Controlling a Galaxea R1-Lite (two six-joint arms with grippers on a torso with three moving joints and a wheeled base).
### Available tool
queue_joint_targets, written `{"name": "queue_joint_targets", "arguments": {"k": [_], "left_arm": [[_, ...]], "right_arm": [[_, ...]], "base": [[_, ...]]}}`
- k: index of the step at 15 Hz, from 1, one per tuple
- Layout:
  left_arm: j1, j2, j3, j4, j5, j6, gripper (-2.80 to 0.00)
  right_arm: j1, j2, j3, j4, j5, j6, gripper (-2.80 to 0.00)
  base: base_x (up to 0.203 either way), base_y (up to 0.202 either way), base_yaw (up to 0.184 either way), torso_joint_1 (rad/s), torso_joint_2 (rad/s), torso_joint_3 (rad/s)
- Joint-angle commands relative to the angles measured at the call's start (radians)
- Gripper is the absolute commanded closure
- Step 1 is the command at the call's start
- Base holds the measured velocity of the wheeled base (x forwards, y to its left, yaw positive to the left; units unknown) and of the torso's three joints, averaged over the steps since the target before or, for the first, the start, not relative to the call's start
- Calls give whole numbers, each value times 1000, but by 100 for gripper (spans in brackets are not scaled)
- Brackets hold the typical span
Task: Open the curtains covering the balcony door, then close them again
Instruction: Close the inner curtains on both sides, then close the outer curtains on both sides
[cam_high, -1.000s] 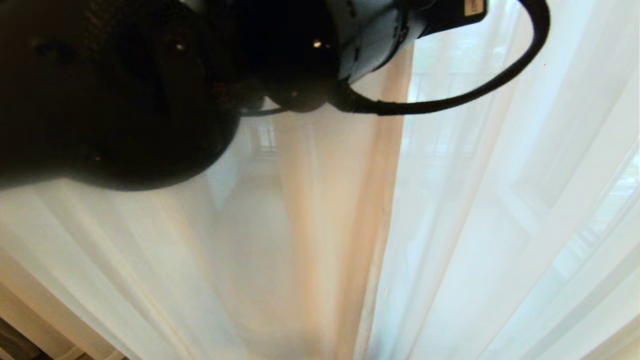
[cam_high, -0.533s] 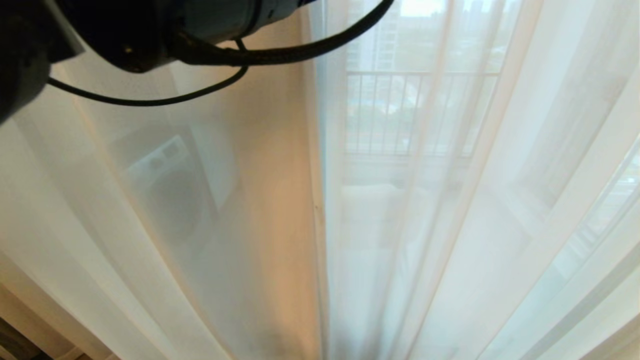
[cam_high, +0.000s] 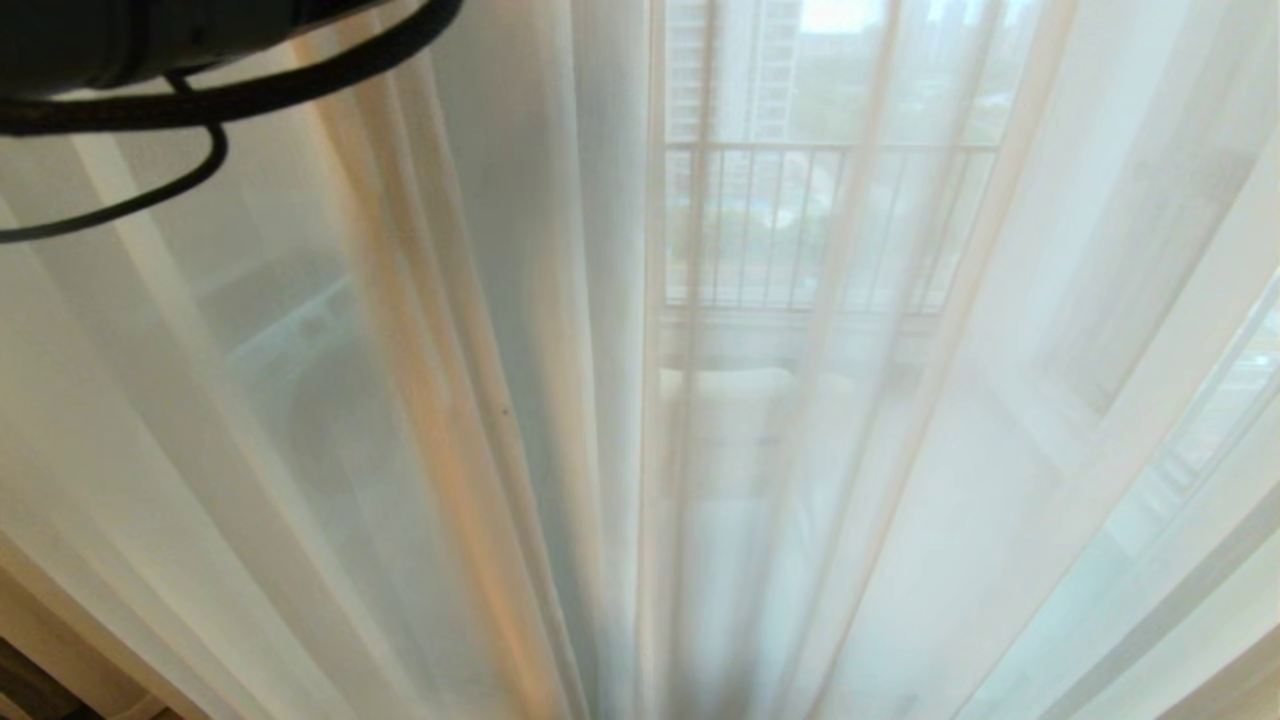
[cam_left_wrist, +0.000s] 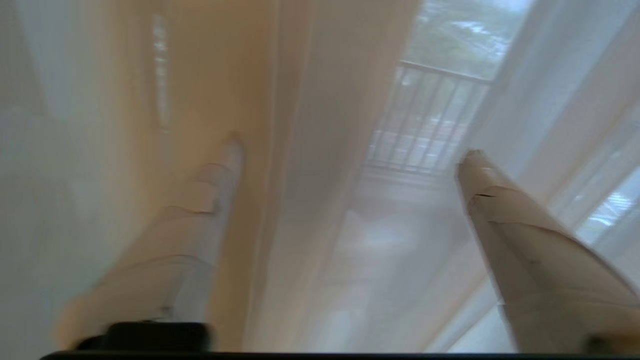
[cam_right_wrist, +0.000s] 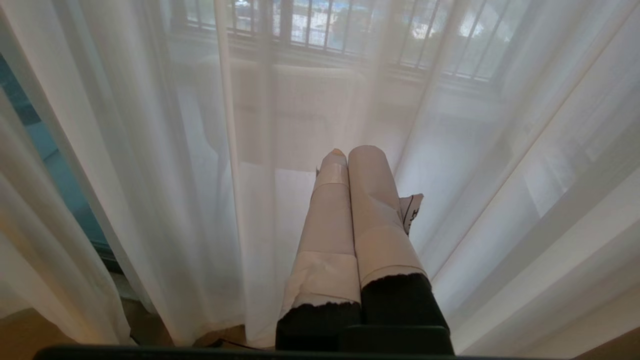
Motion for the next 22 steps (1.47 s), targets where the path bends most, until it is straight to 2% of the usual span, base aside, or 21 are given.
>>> {"name": "queue_joint_targets", "arguments": {"k": [1,4,10,13,16,22], "left_arm": [[37,-106,51,15,5,6,0],[82,-197,113,53,4,12,0],[87,-380,281,97,0,95,0],[109,-454,357,141,0,104,0],[205,-530,451,145,-25,106,0],[518,-717,670,144,-277,105,0]], "right_arm": [[0,1,0,0,1,-1,0],[0,1,0,0,1,-1,0],[0,1,0,0,1,-1,0],[0,1,0,0,1,-1,0],[0,1,0,0,1,-1,0],[0,1,0,0,1,-1,0]], "base": [[0,0,0,0,0,0],[0,0,0,0,0,0],[0,0,0,0,0,0],[0,0,0,0,0,0],[0,0,0,0,0,0],[0,0,0,0,0,0]]}}
